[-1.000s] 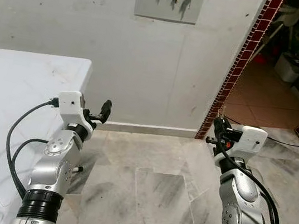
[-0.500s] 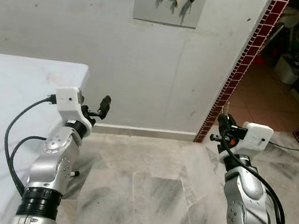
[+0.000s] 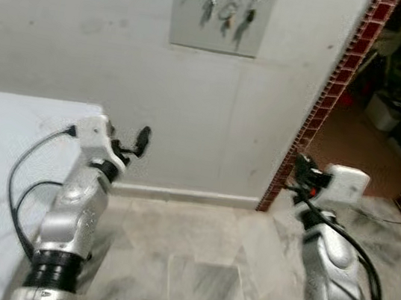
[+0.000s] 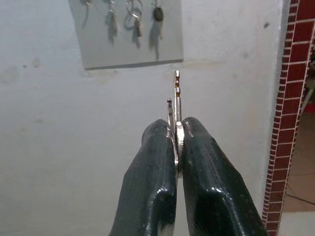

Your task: Hang keys on a hook

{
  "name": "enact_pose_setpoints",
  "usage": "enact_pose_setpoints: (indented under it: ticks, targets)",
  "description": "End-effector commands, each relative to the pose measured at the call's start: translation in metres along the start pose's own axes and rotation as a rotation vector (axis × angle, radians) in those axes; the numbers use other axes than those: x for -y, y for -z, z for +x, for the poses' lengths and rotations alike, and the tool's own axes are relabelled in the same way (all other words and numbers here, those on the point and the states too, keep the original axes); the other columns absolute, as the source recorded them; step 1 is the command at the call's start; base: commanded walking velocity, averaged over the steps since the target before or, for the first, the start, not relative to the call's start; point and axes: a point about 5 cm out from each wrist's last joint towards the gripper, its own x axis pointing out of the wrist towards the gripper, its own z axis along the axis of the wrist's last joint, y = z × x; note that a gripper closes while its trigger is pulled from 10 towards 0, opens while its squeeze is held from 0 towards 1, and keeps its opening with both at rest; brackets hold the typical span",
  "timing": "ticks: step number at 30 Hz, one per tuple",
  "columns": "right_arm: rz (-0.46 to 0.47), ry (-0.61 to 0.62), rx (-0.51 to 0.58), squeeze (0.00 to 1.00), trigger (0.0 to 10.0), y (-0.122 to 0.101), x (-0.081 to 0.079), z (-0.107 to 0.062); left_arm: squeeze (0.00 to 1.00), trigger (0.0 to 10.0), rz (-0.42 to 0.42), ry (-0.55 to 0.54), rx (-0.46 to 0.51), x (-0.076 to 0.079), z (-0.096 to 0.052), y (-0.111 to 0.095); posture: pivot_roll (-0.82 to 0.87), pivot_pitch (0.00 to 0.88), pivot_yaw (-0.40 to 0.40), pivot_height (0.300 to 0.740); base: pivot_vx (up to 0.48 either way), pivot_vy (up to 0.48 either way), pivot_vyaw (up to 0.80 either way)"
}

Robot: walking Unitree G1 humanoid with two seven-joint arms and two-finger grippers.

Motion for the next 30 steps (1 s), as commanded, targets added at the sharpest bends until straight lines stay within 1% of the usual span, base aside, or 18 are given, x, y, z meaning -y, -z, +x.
enact_pose_setpoints:
  ticks: [1,17,21,27,29,30]
  targets:
    - [-0.014,0.021,0.019,0.0,10.0,-0.0075,0.0092,-0.0011,0.0,10.0,-0.015,0.025,-0.001,0.0097,0.0022,0.0002,-0.03,0.0,-0.027,0.715,0.334,0.345,0.0]
    - [-0.013,0.015,0.021,0.0,10.0,-0.0103,0.009,-0.0006,0.0,10.0,-0.022,0.018,-0.002,0.0106,0.0021,0.0008,-0.03,0.0,-0.032,0.715,0.333,0.346,0.0]
    - [-0.012,0.013,0.022,0.0,10.0,-0.0111,0.0088,-0.0005,0.0,10.0,0.015,0.023,-0.009,0.0104,0.0018,0.0019,-0.03,0.0,-0.033,0.715,0.347,0.332,0.0]
    - [-0.012,0.014,0.022,0.0,10.0,-0.0113,0.0086,-0.0007,0.0,10.0,0.018,0.027,-0.01,0.0109,0.002,0.0017,-0.03,0.0,-0.032,0.715,0.471,0.0,0.0]
    - [-0.011,0.015,0.02,0.0,10.0,-0.0111,0.0084,-0.0009,0.0,10.0,0.049,0.036,-0.014,0.0122,0.0022,0.0019,-0.03,0.0,-0.032,0.715,0.48,0.0,0.0]
    - [-0.011,0.015,0.02,0.0,10.0,-0.0111,0.0084,-0.0009,0.0,10.0,0.046,0.035,-0.015,0.0123,0.0022,0.0022,-0.03,0.0,-0.032,0.715,0.48,0.0,0.0]
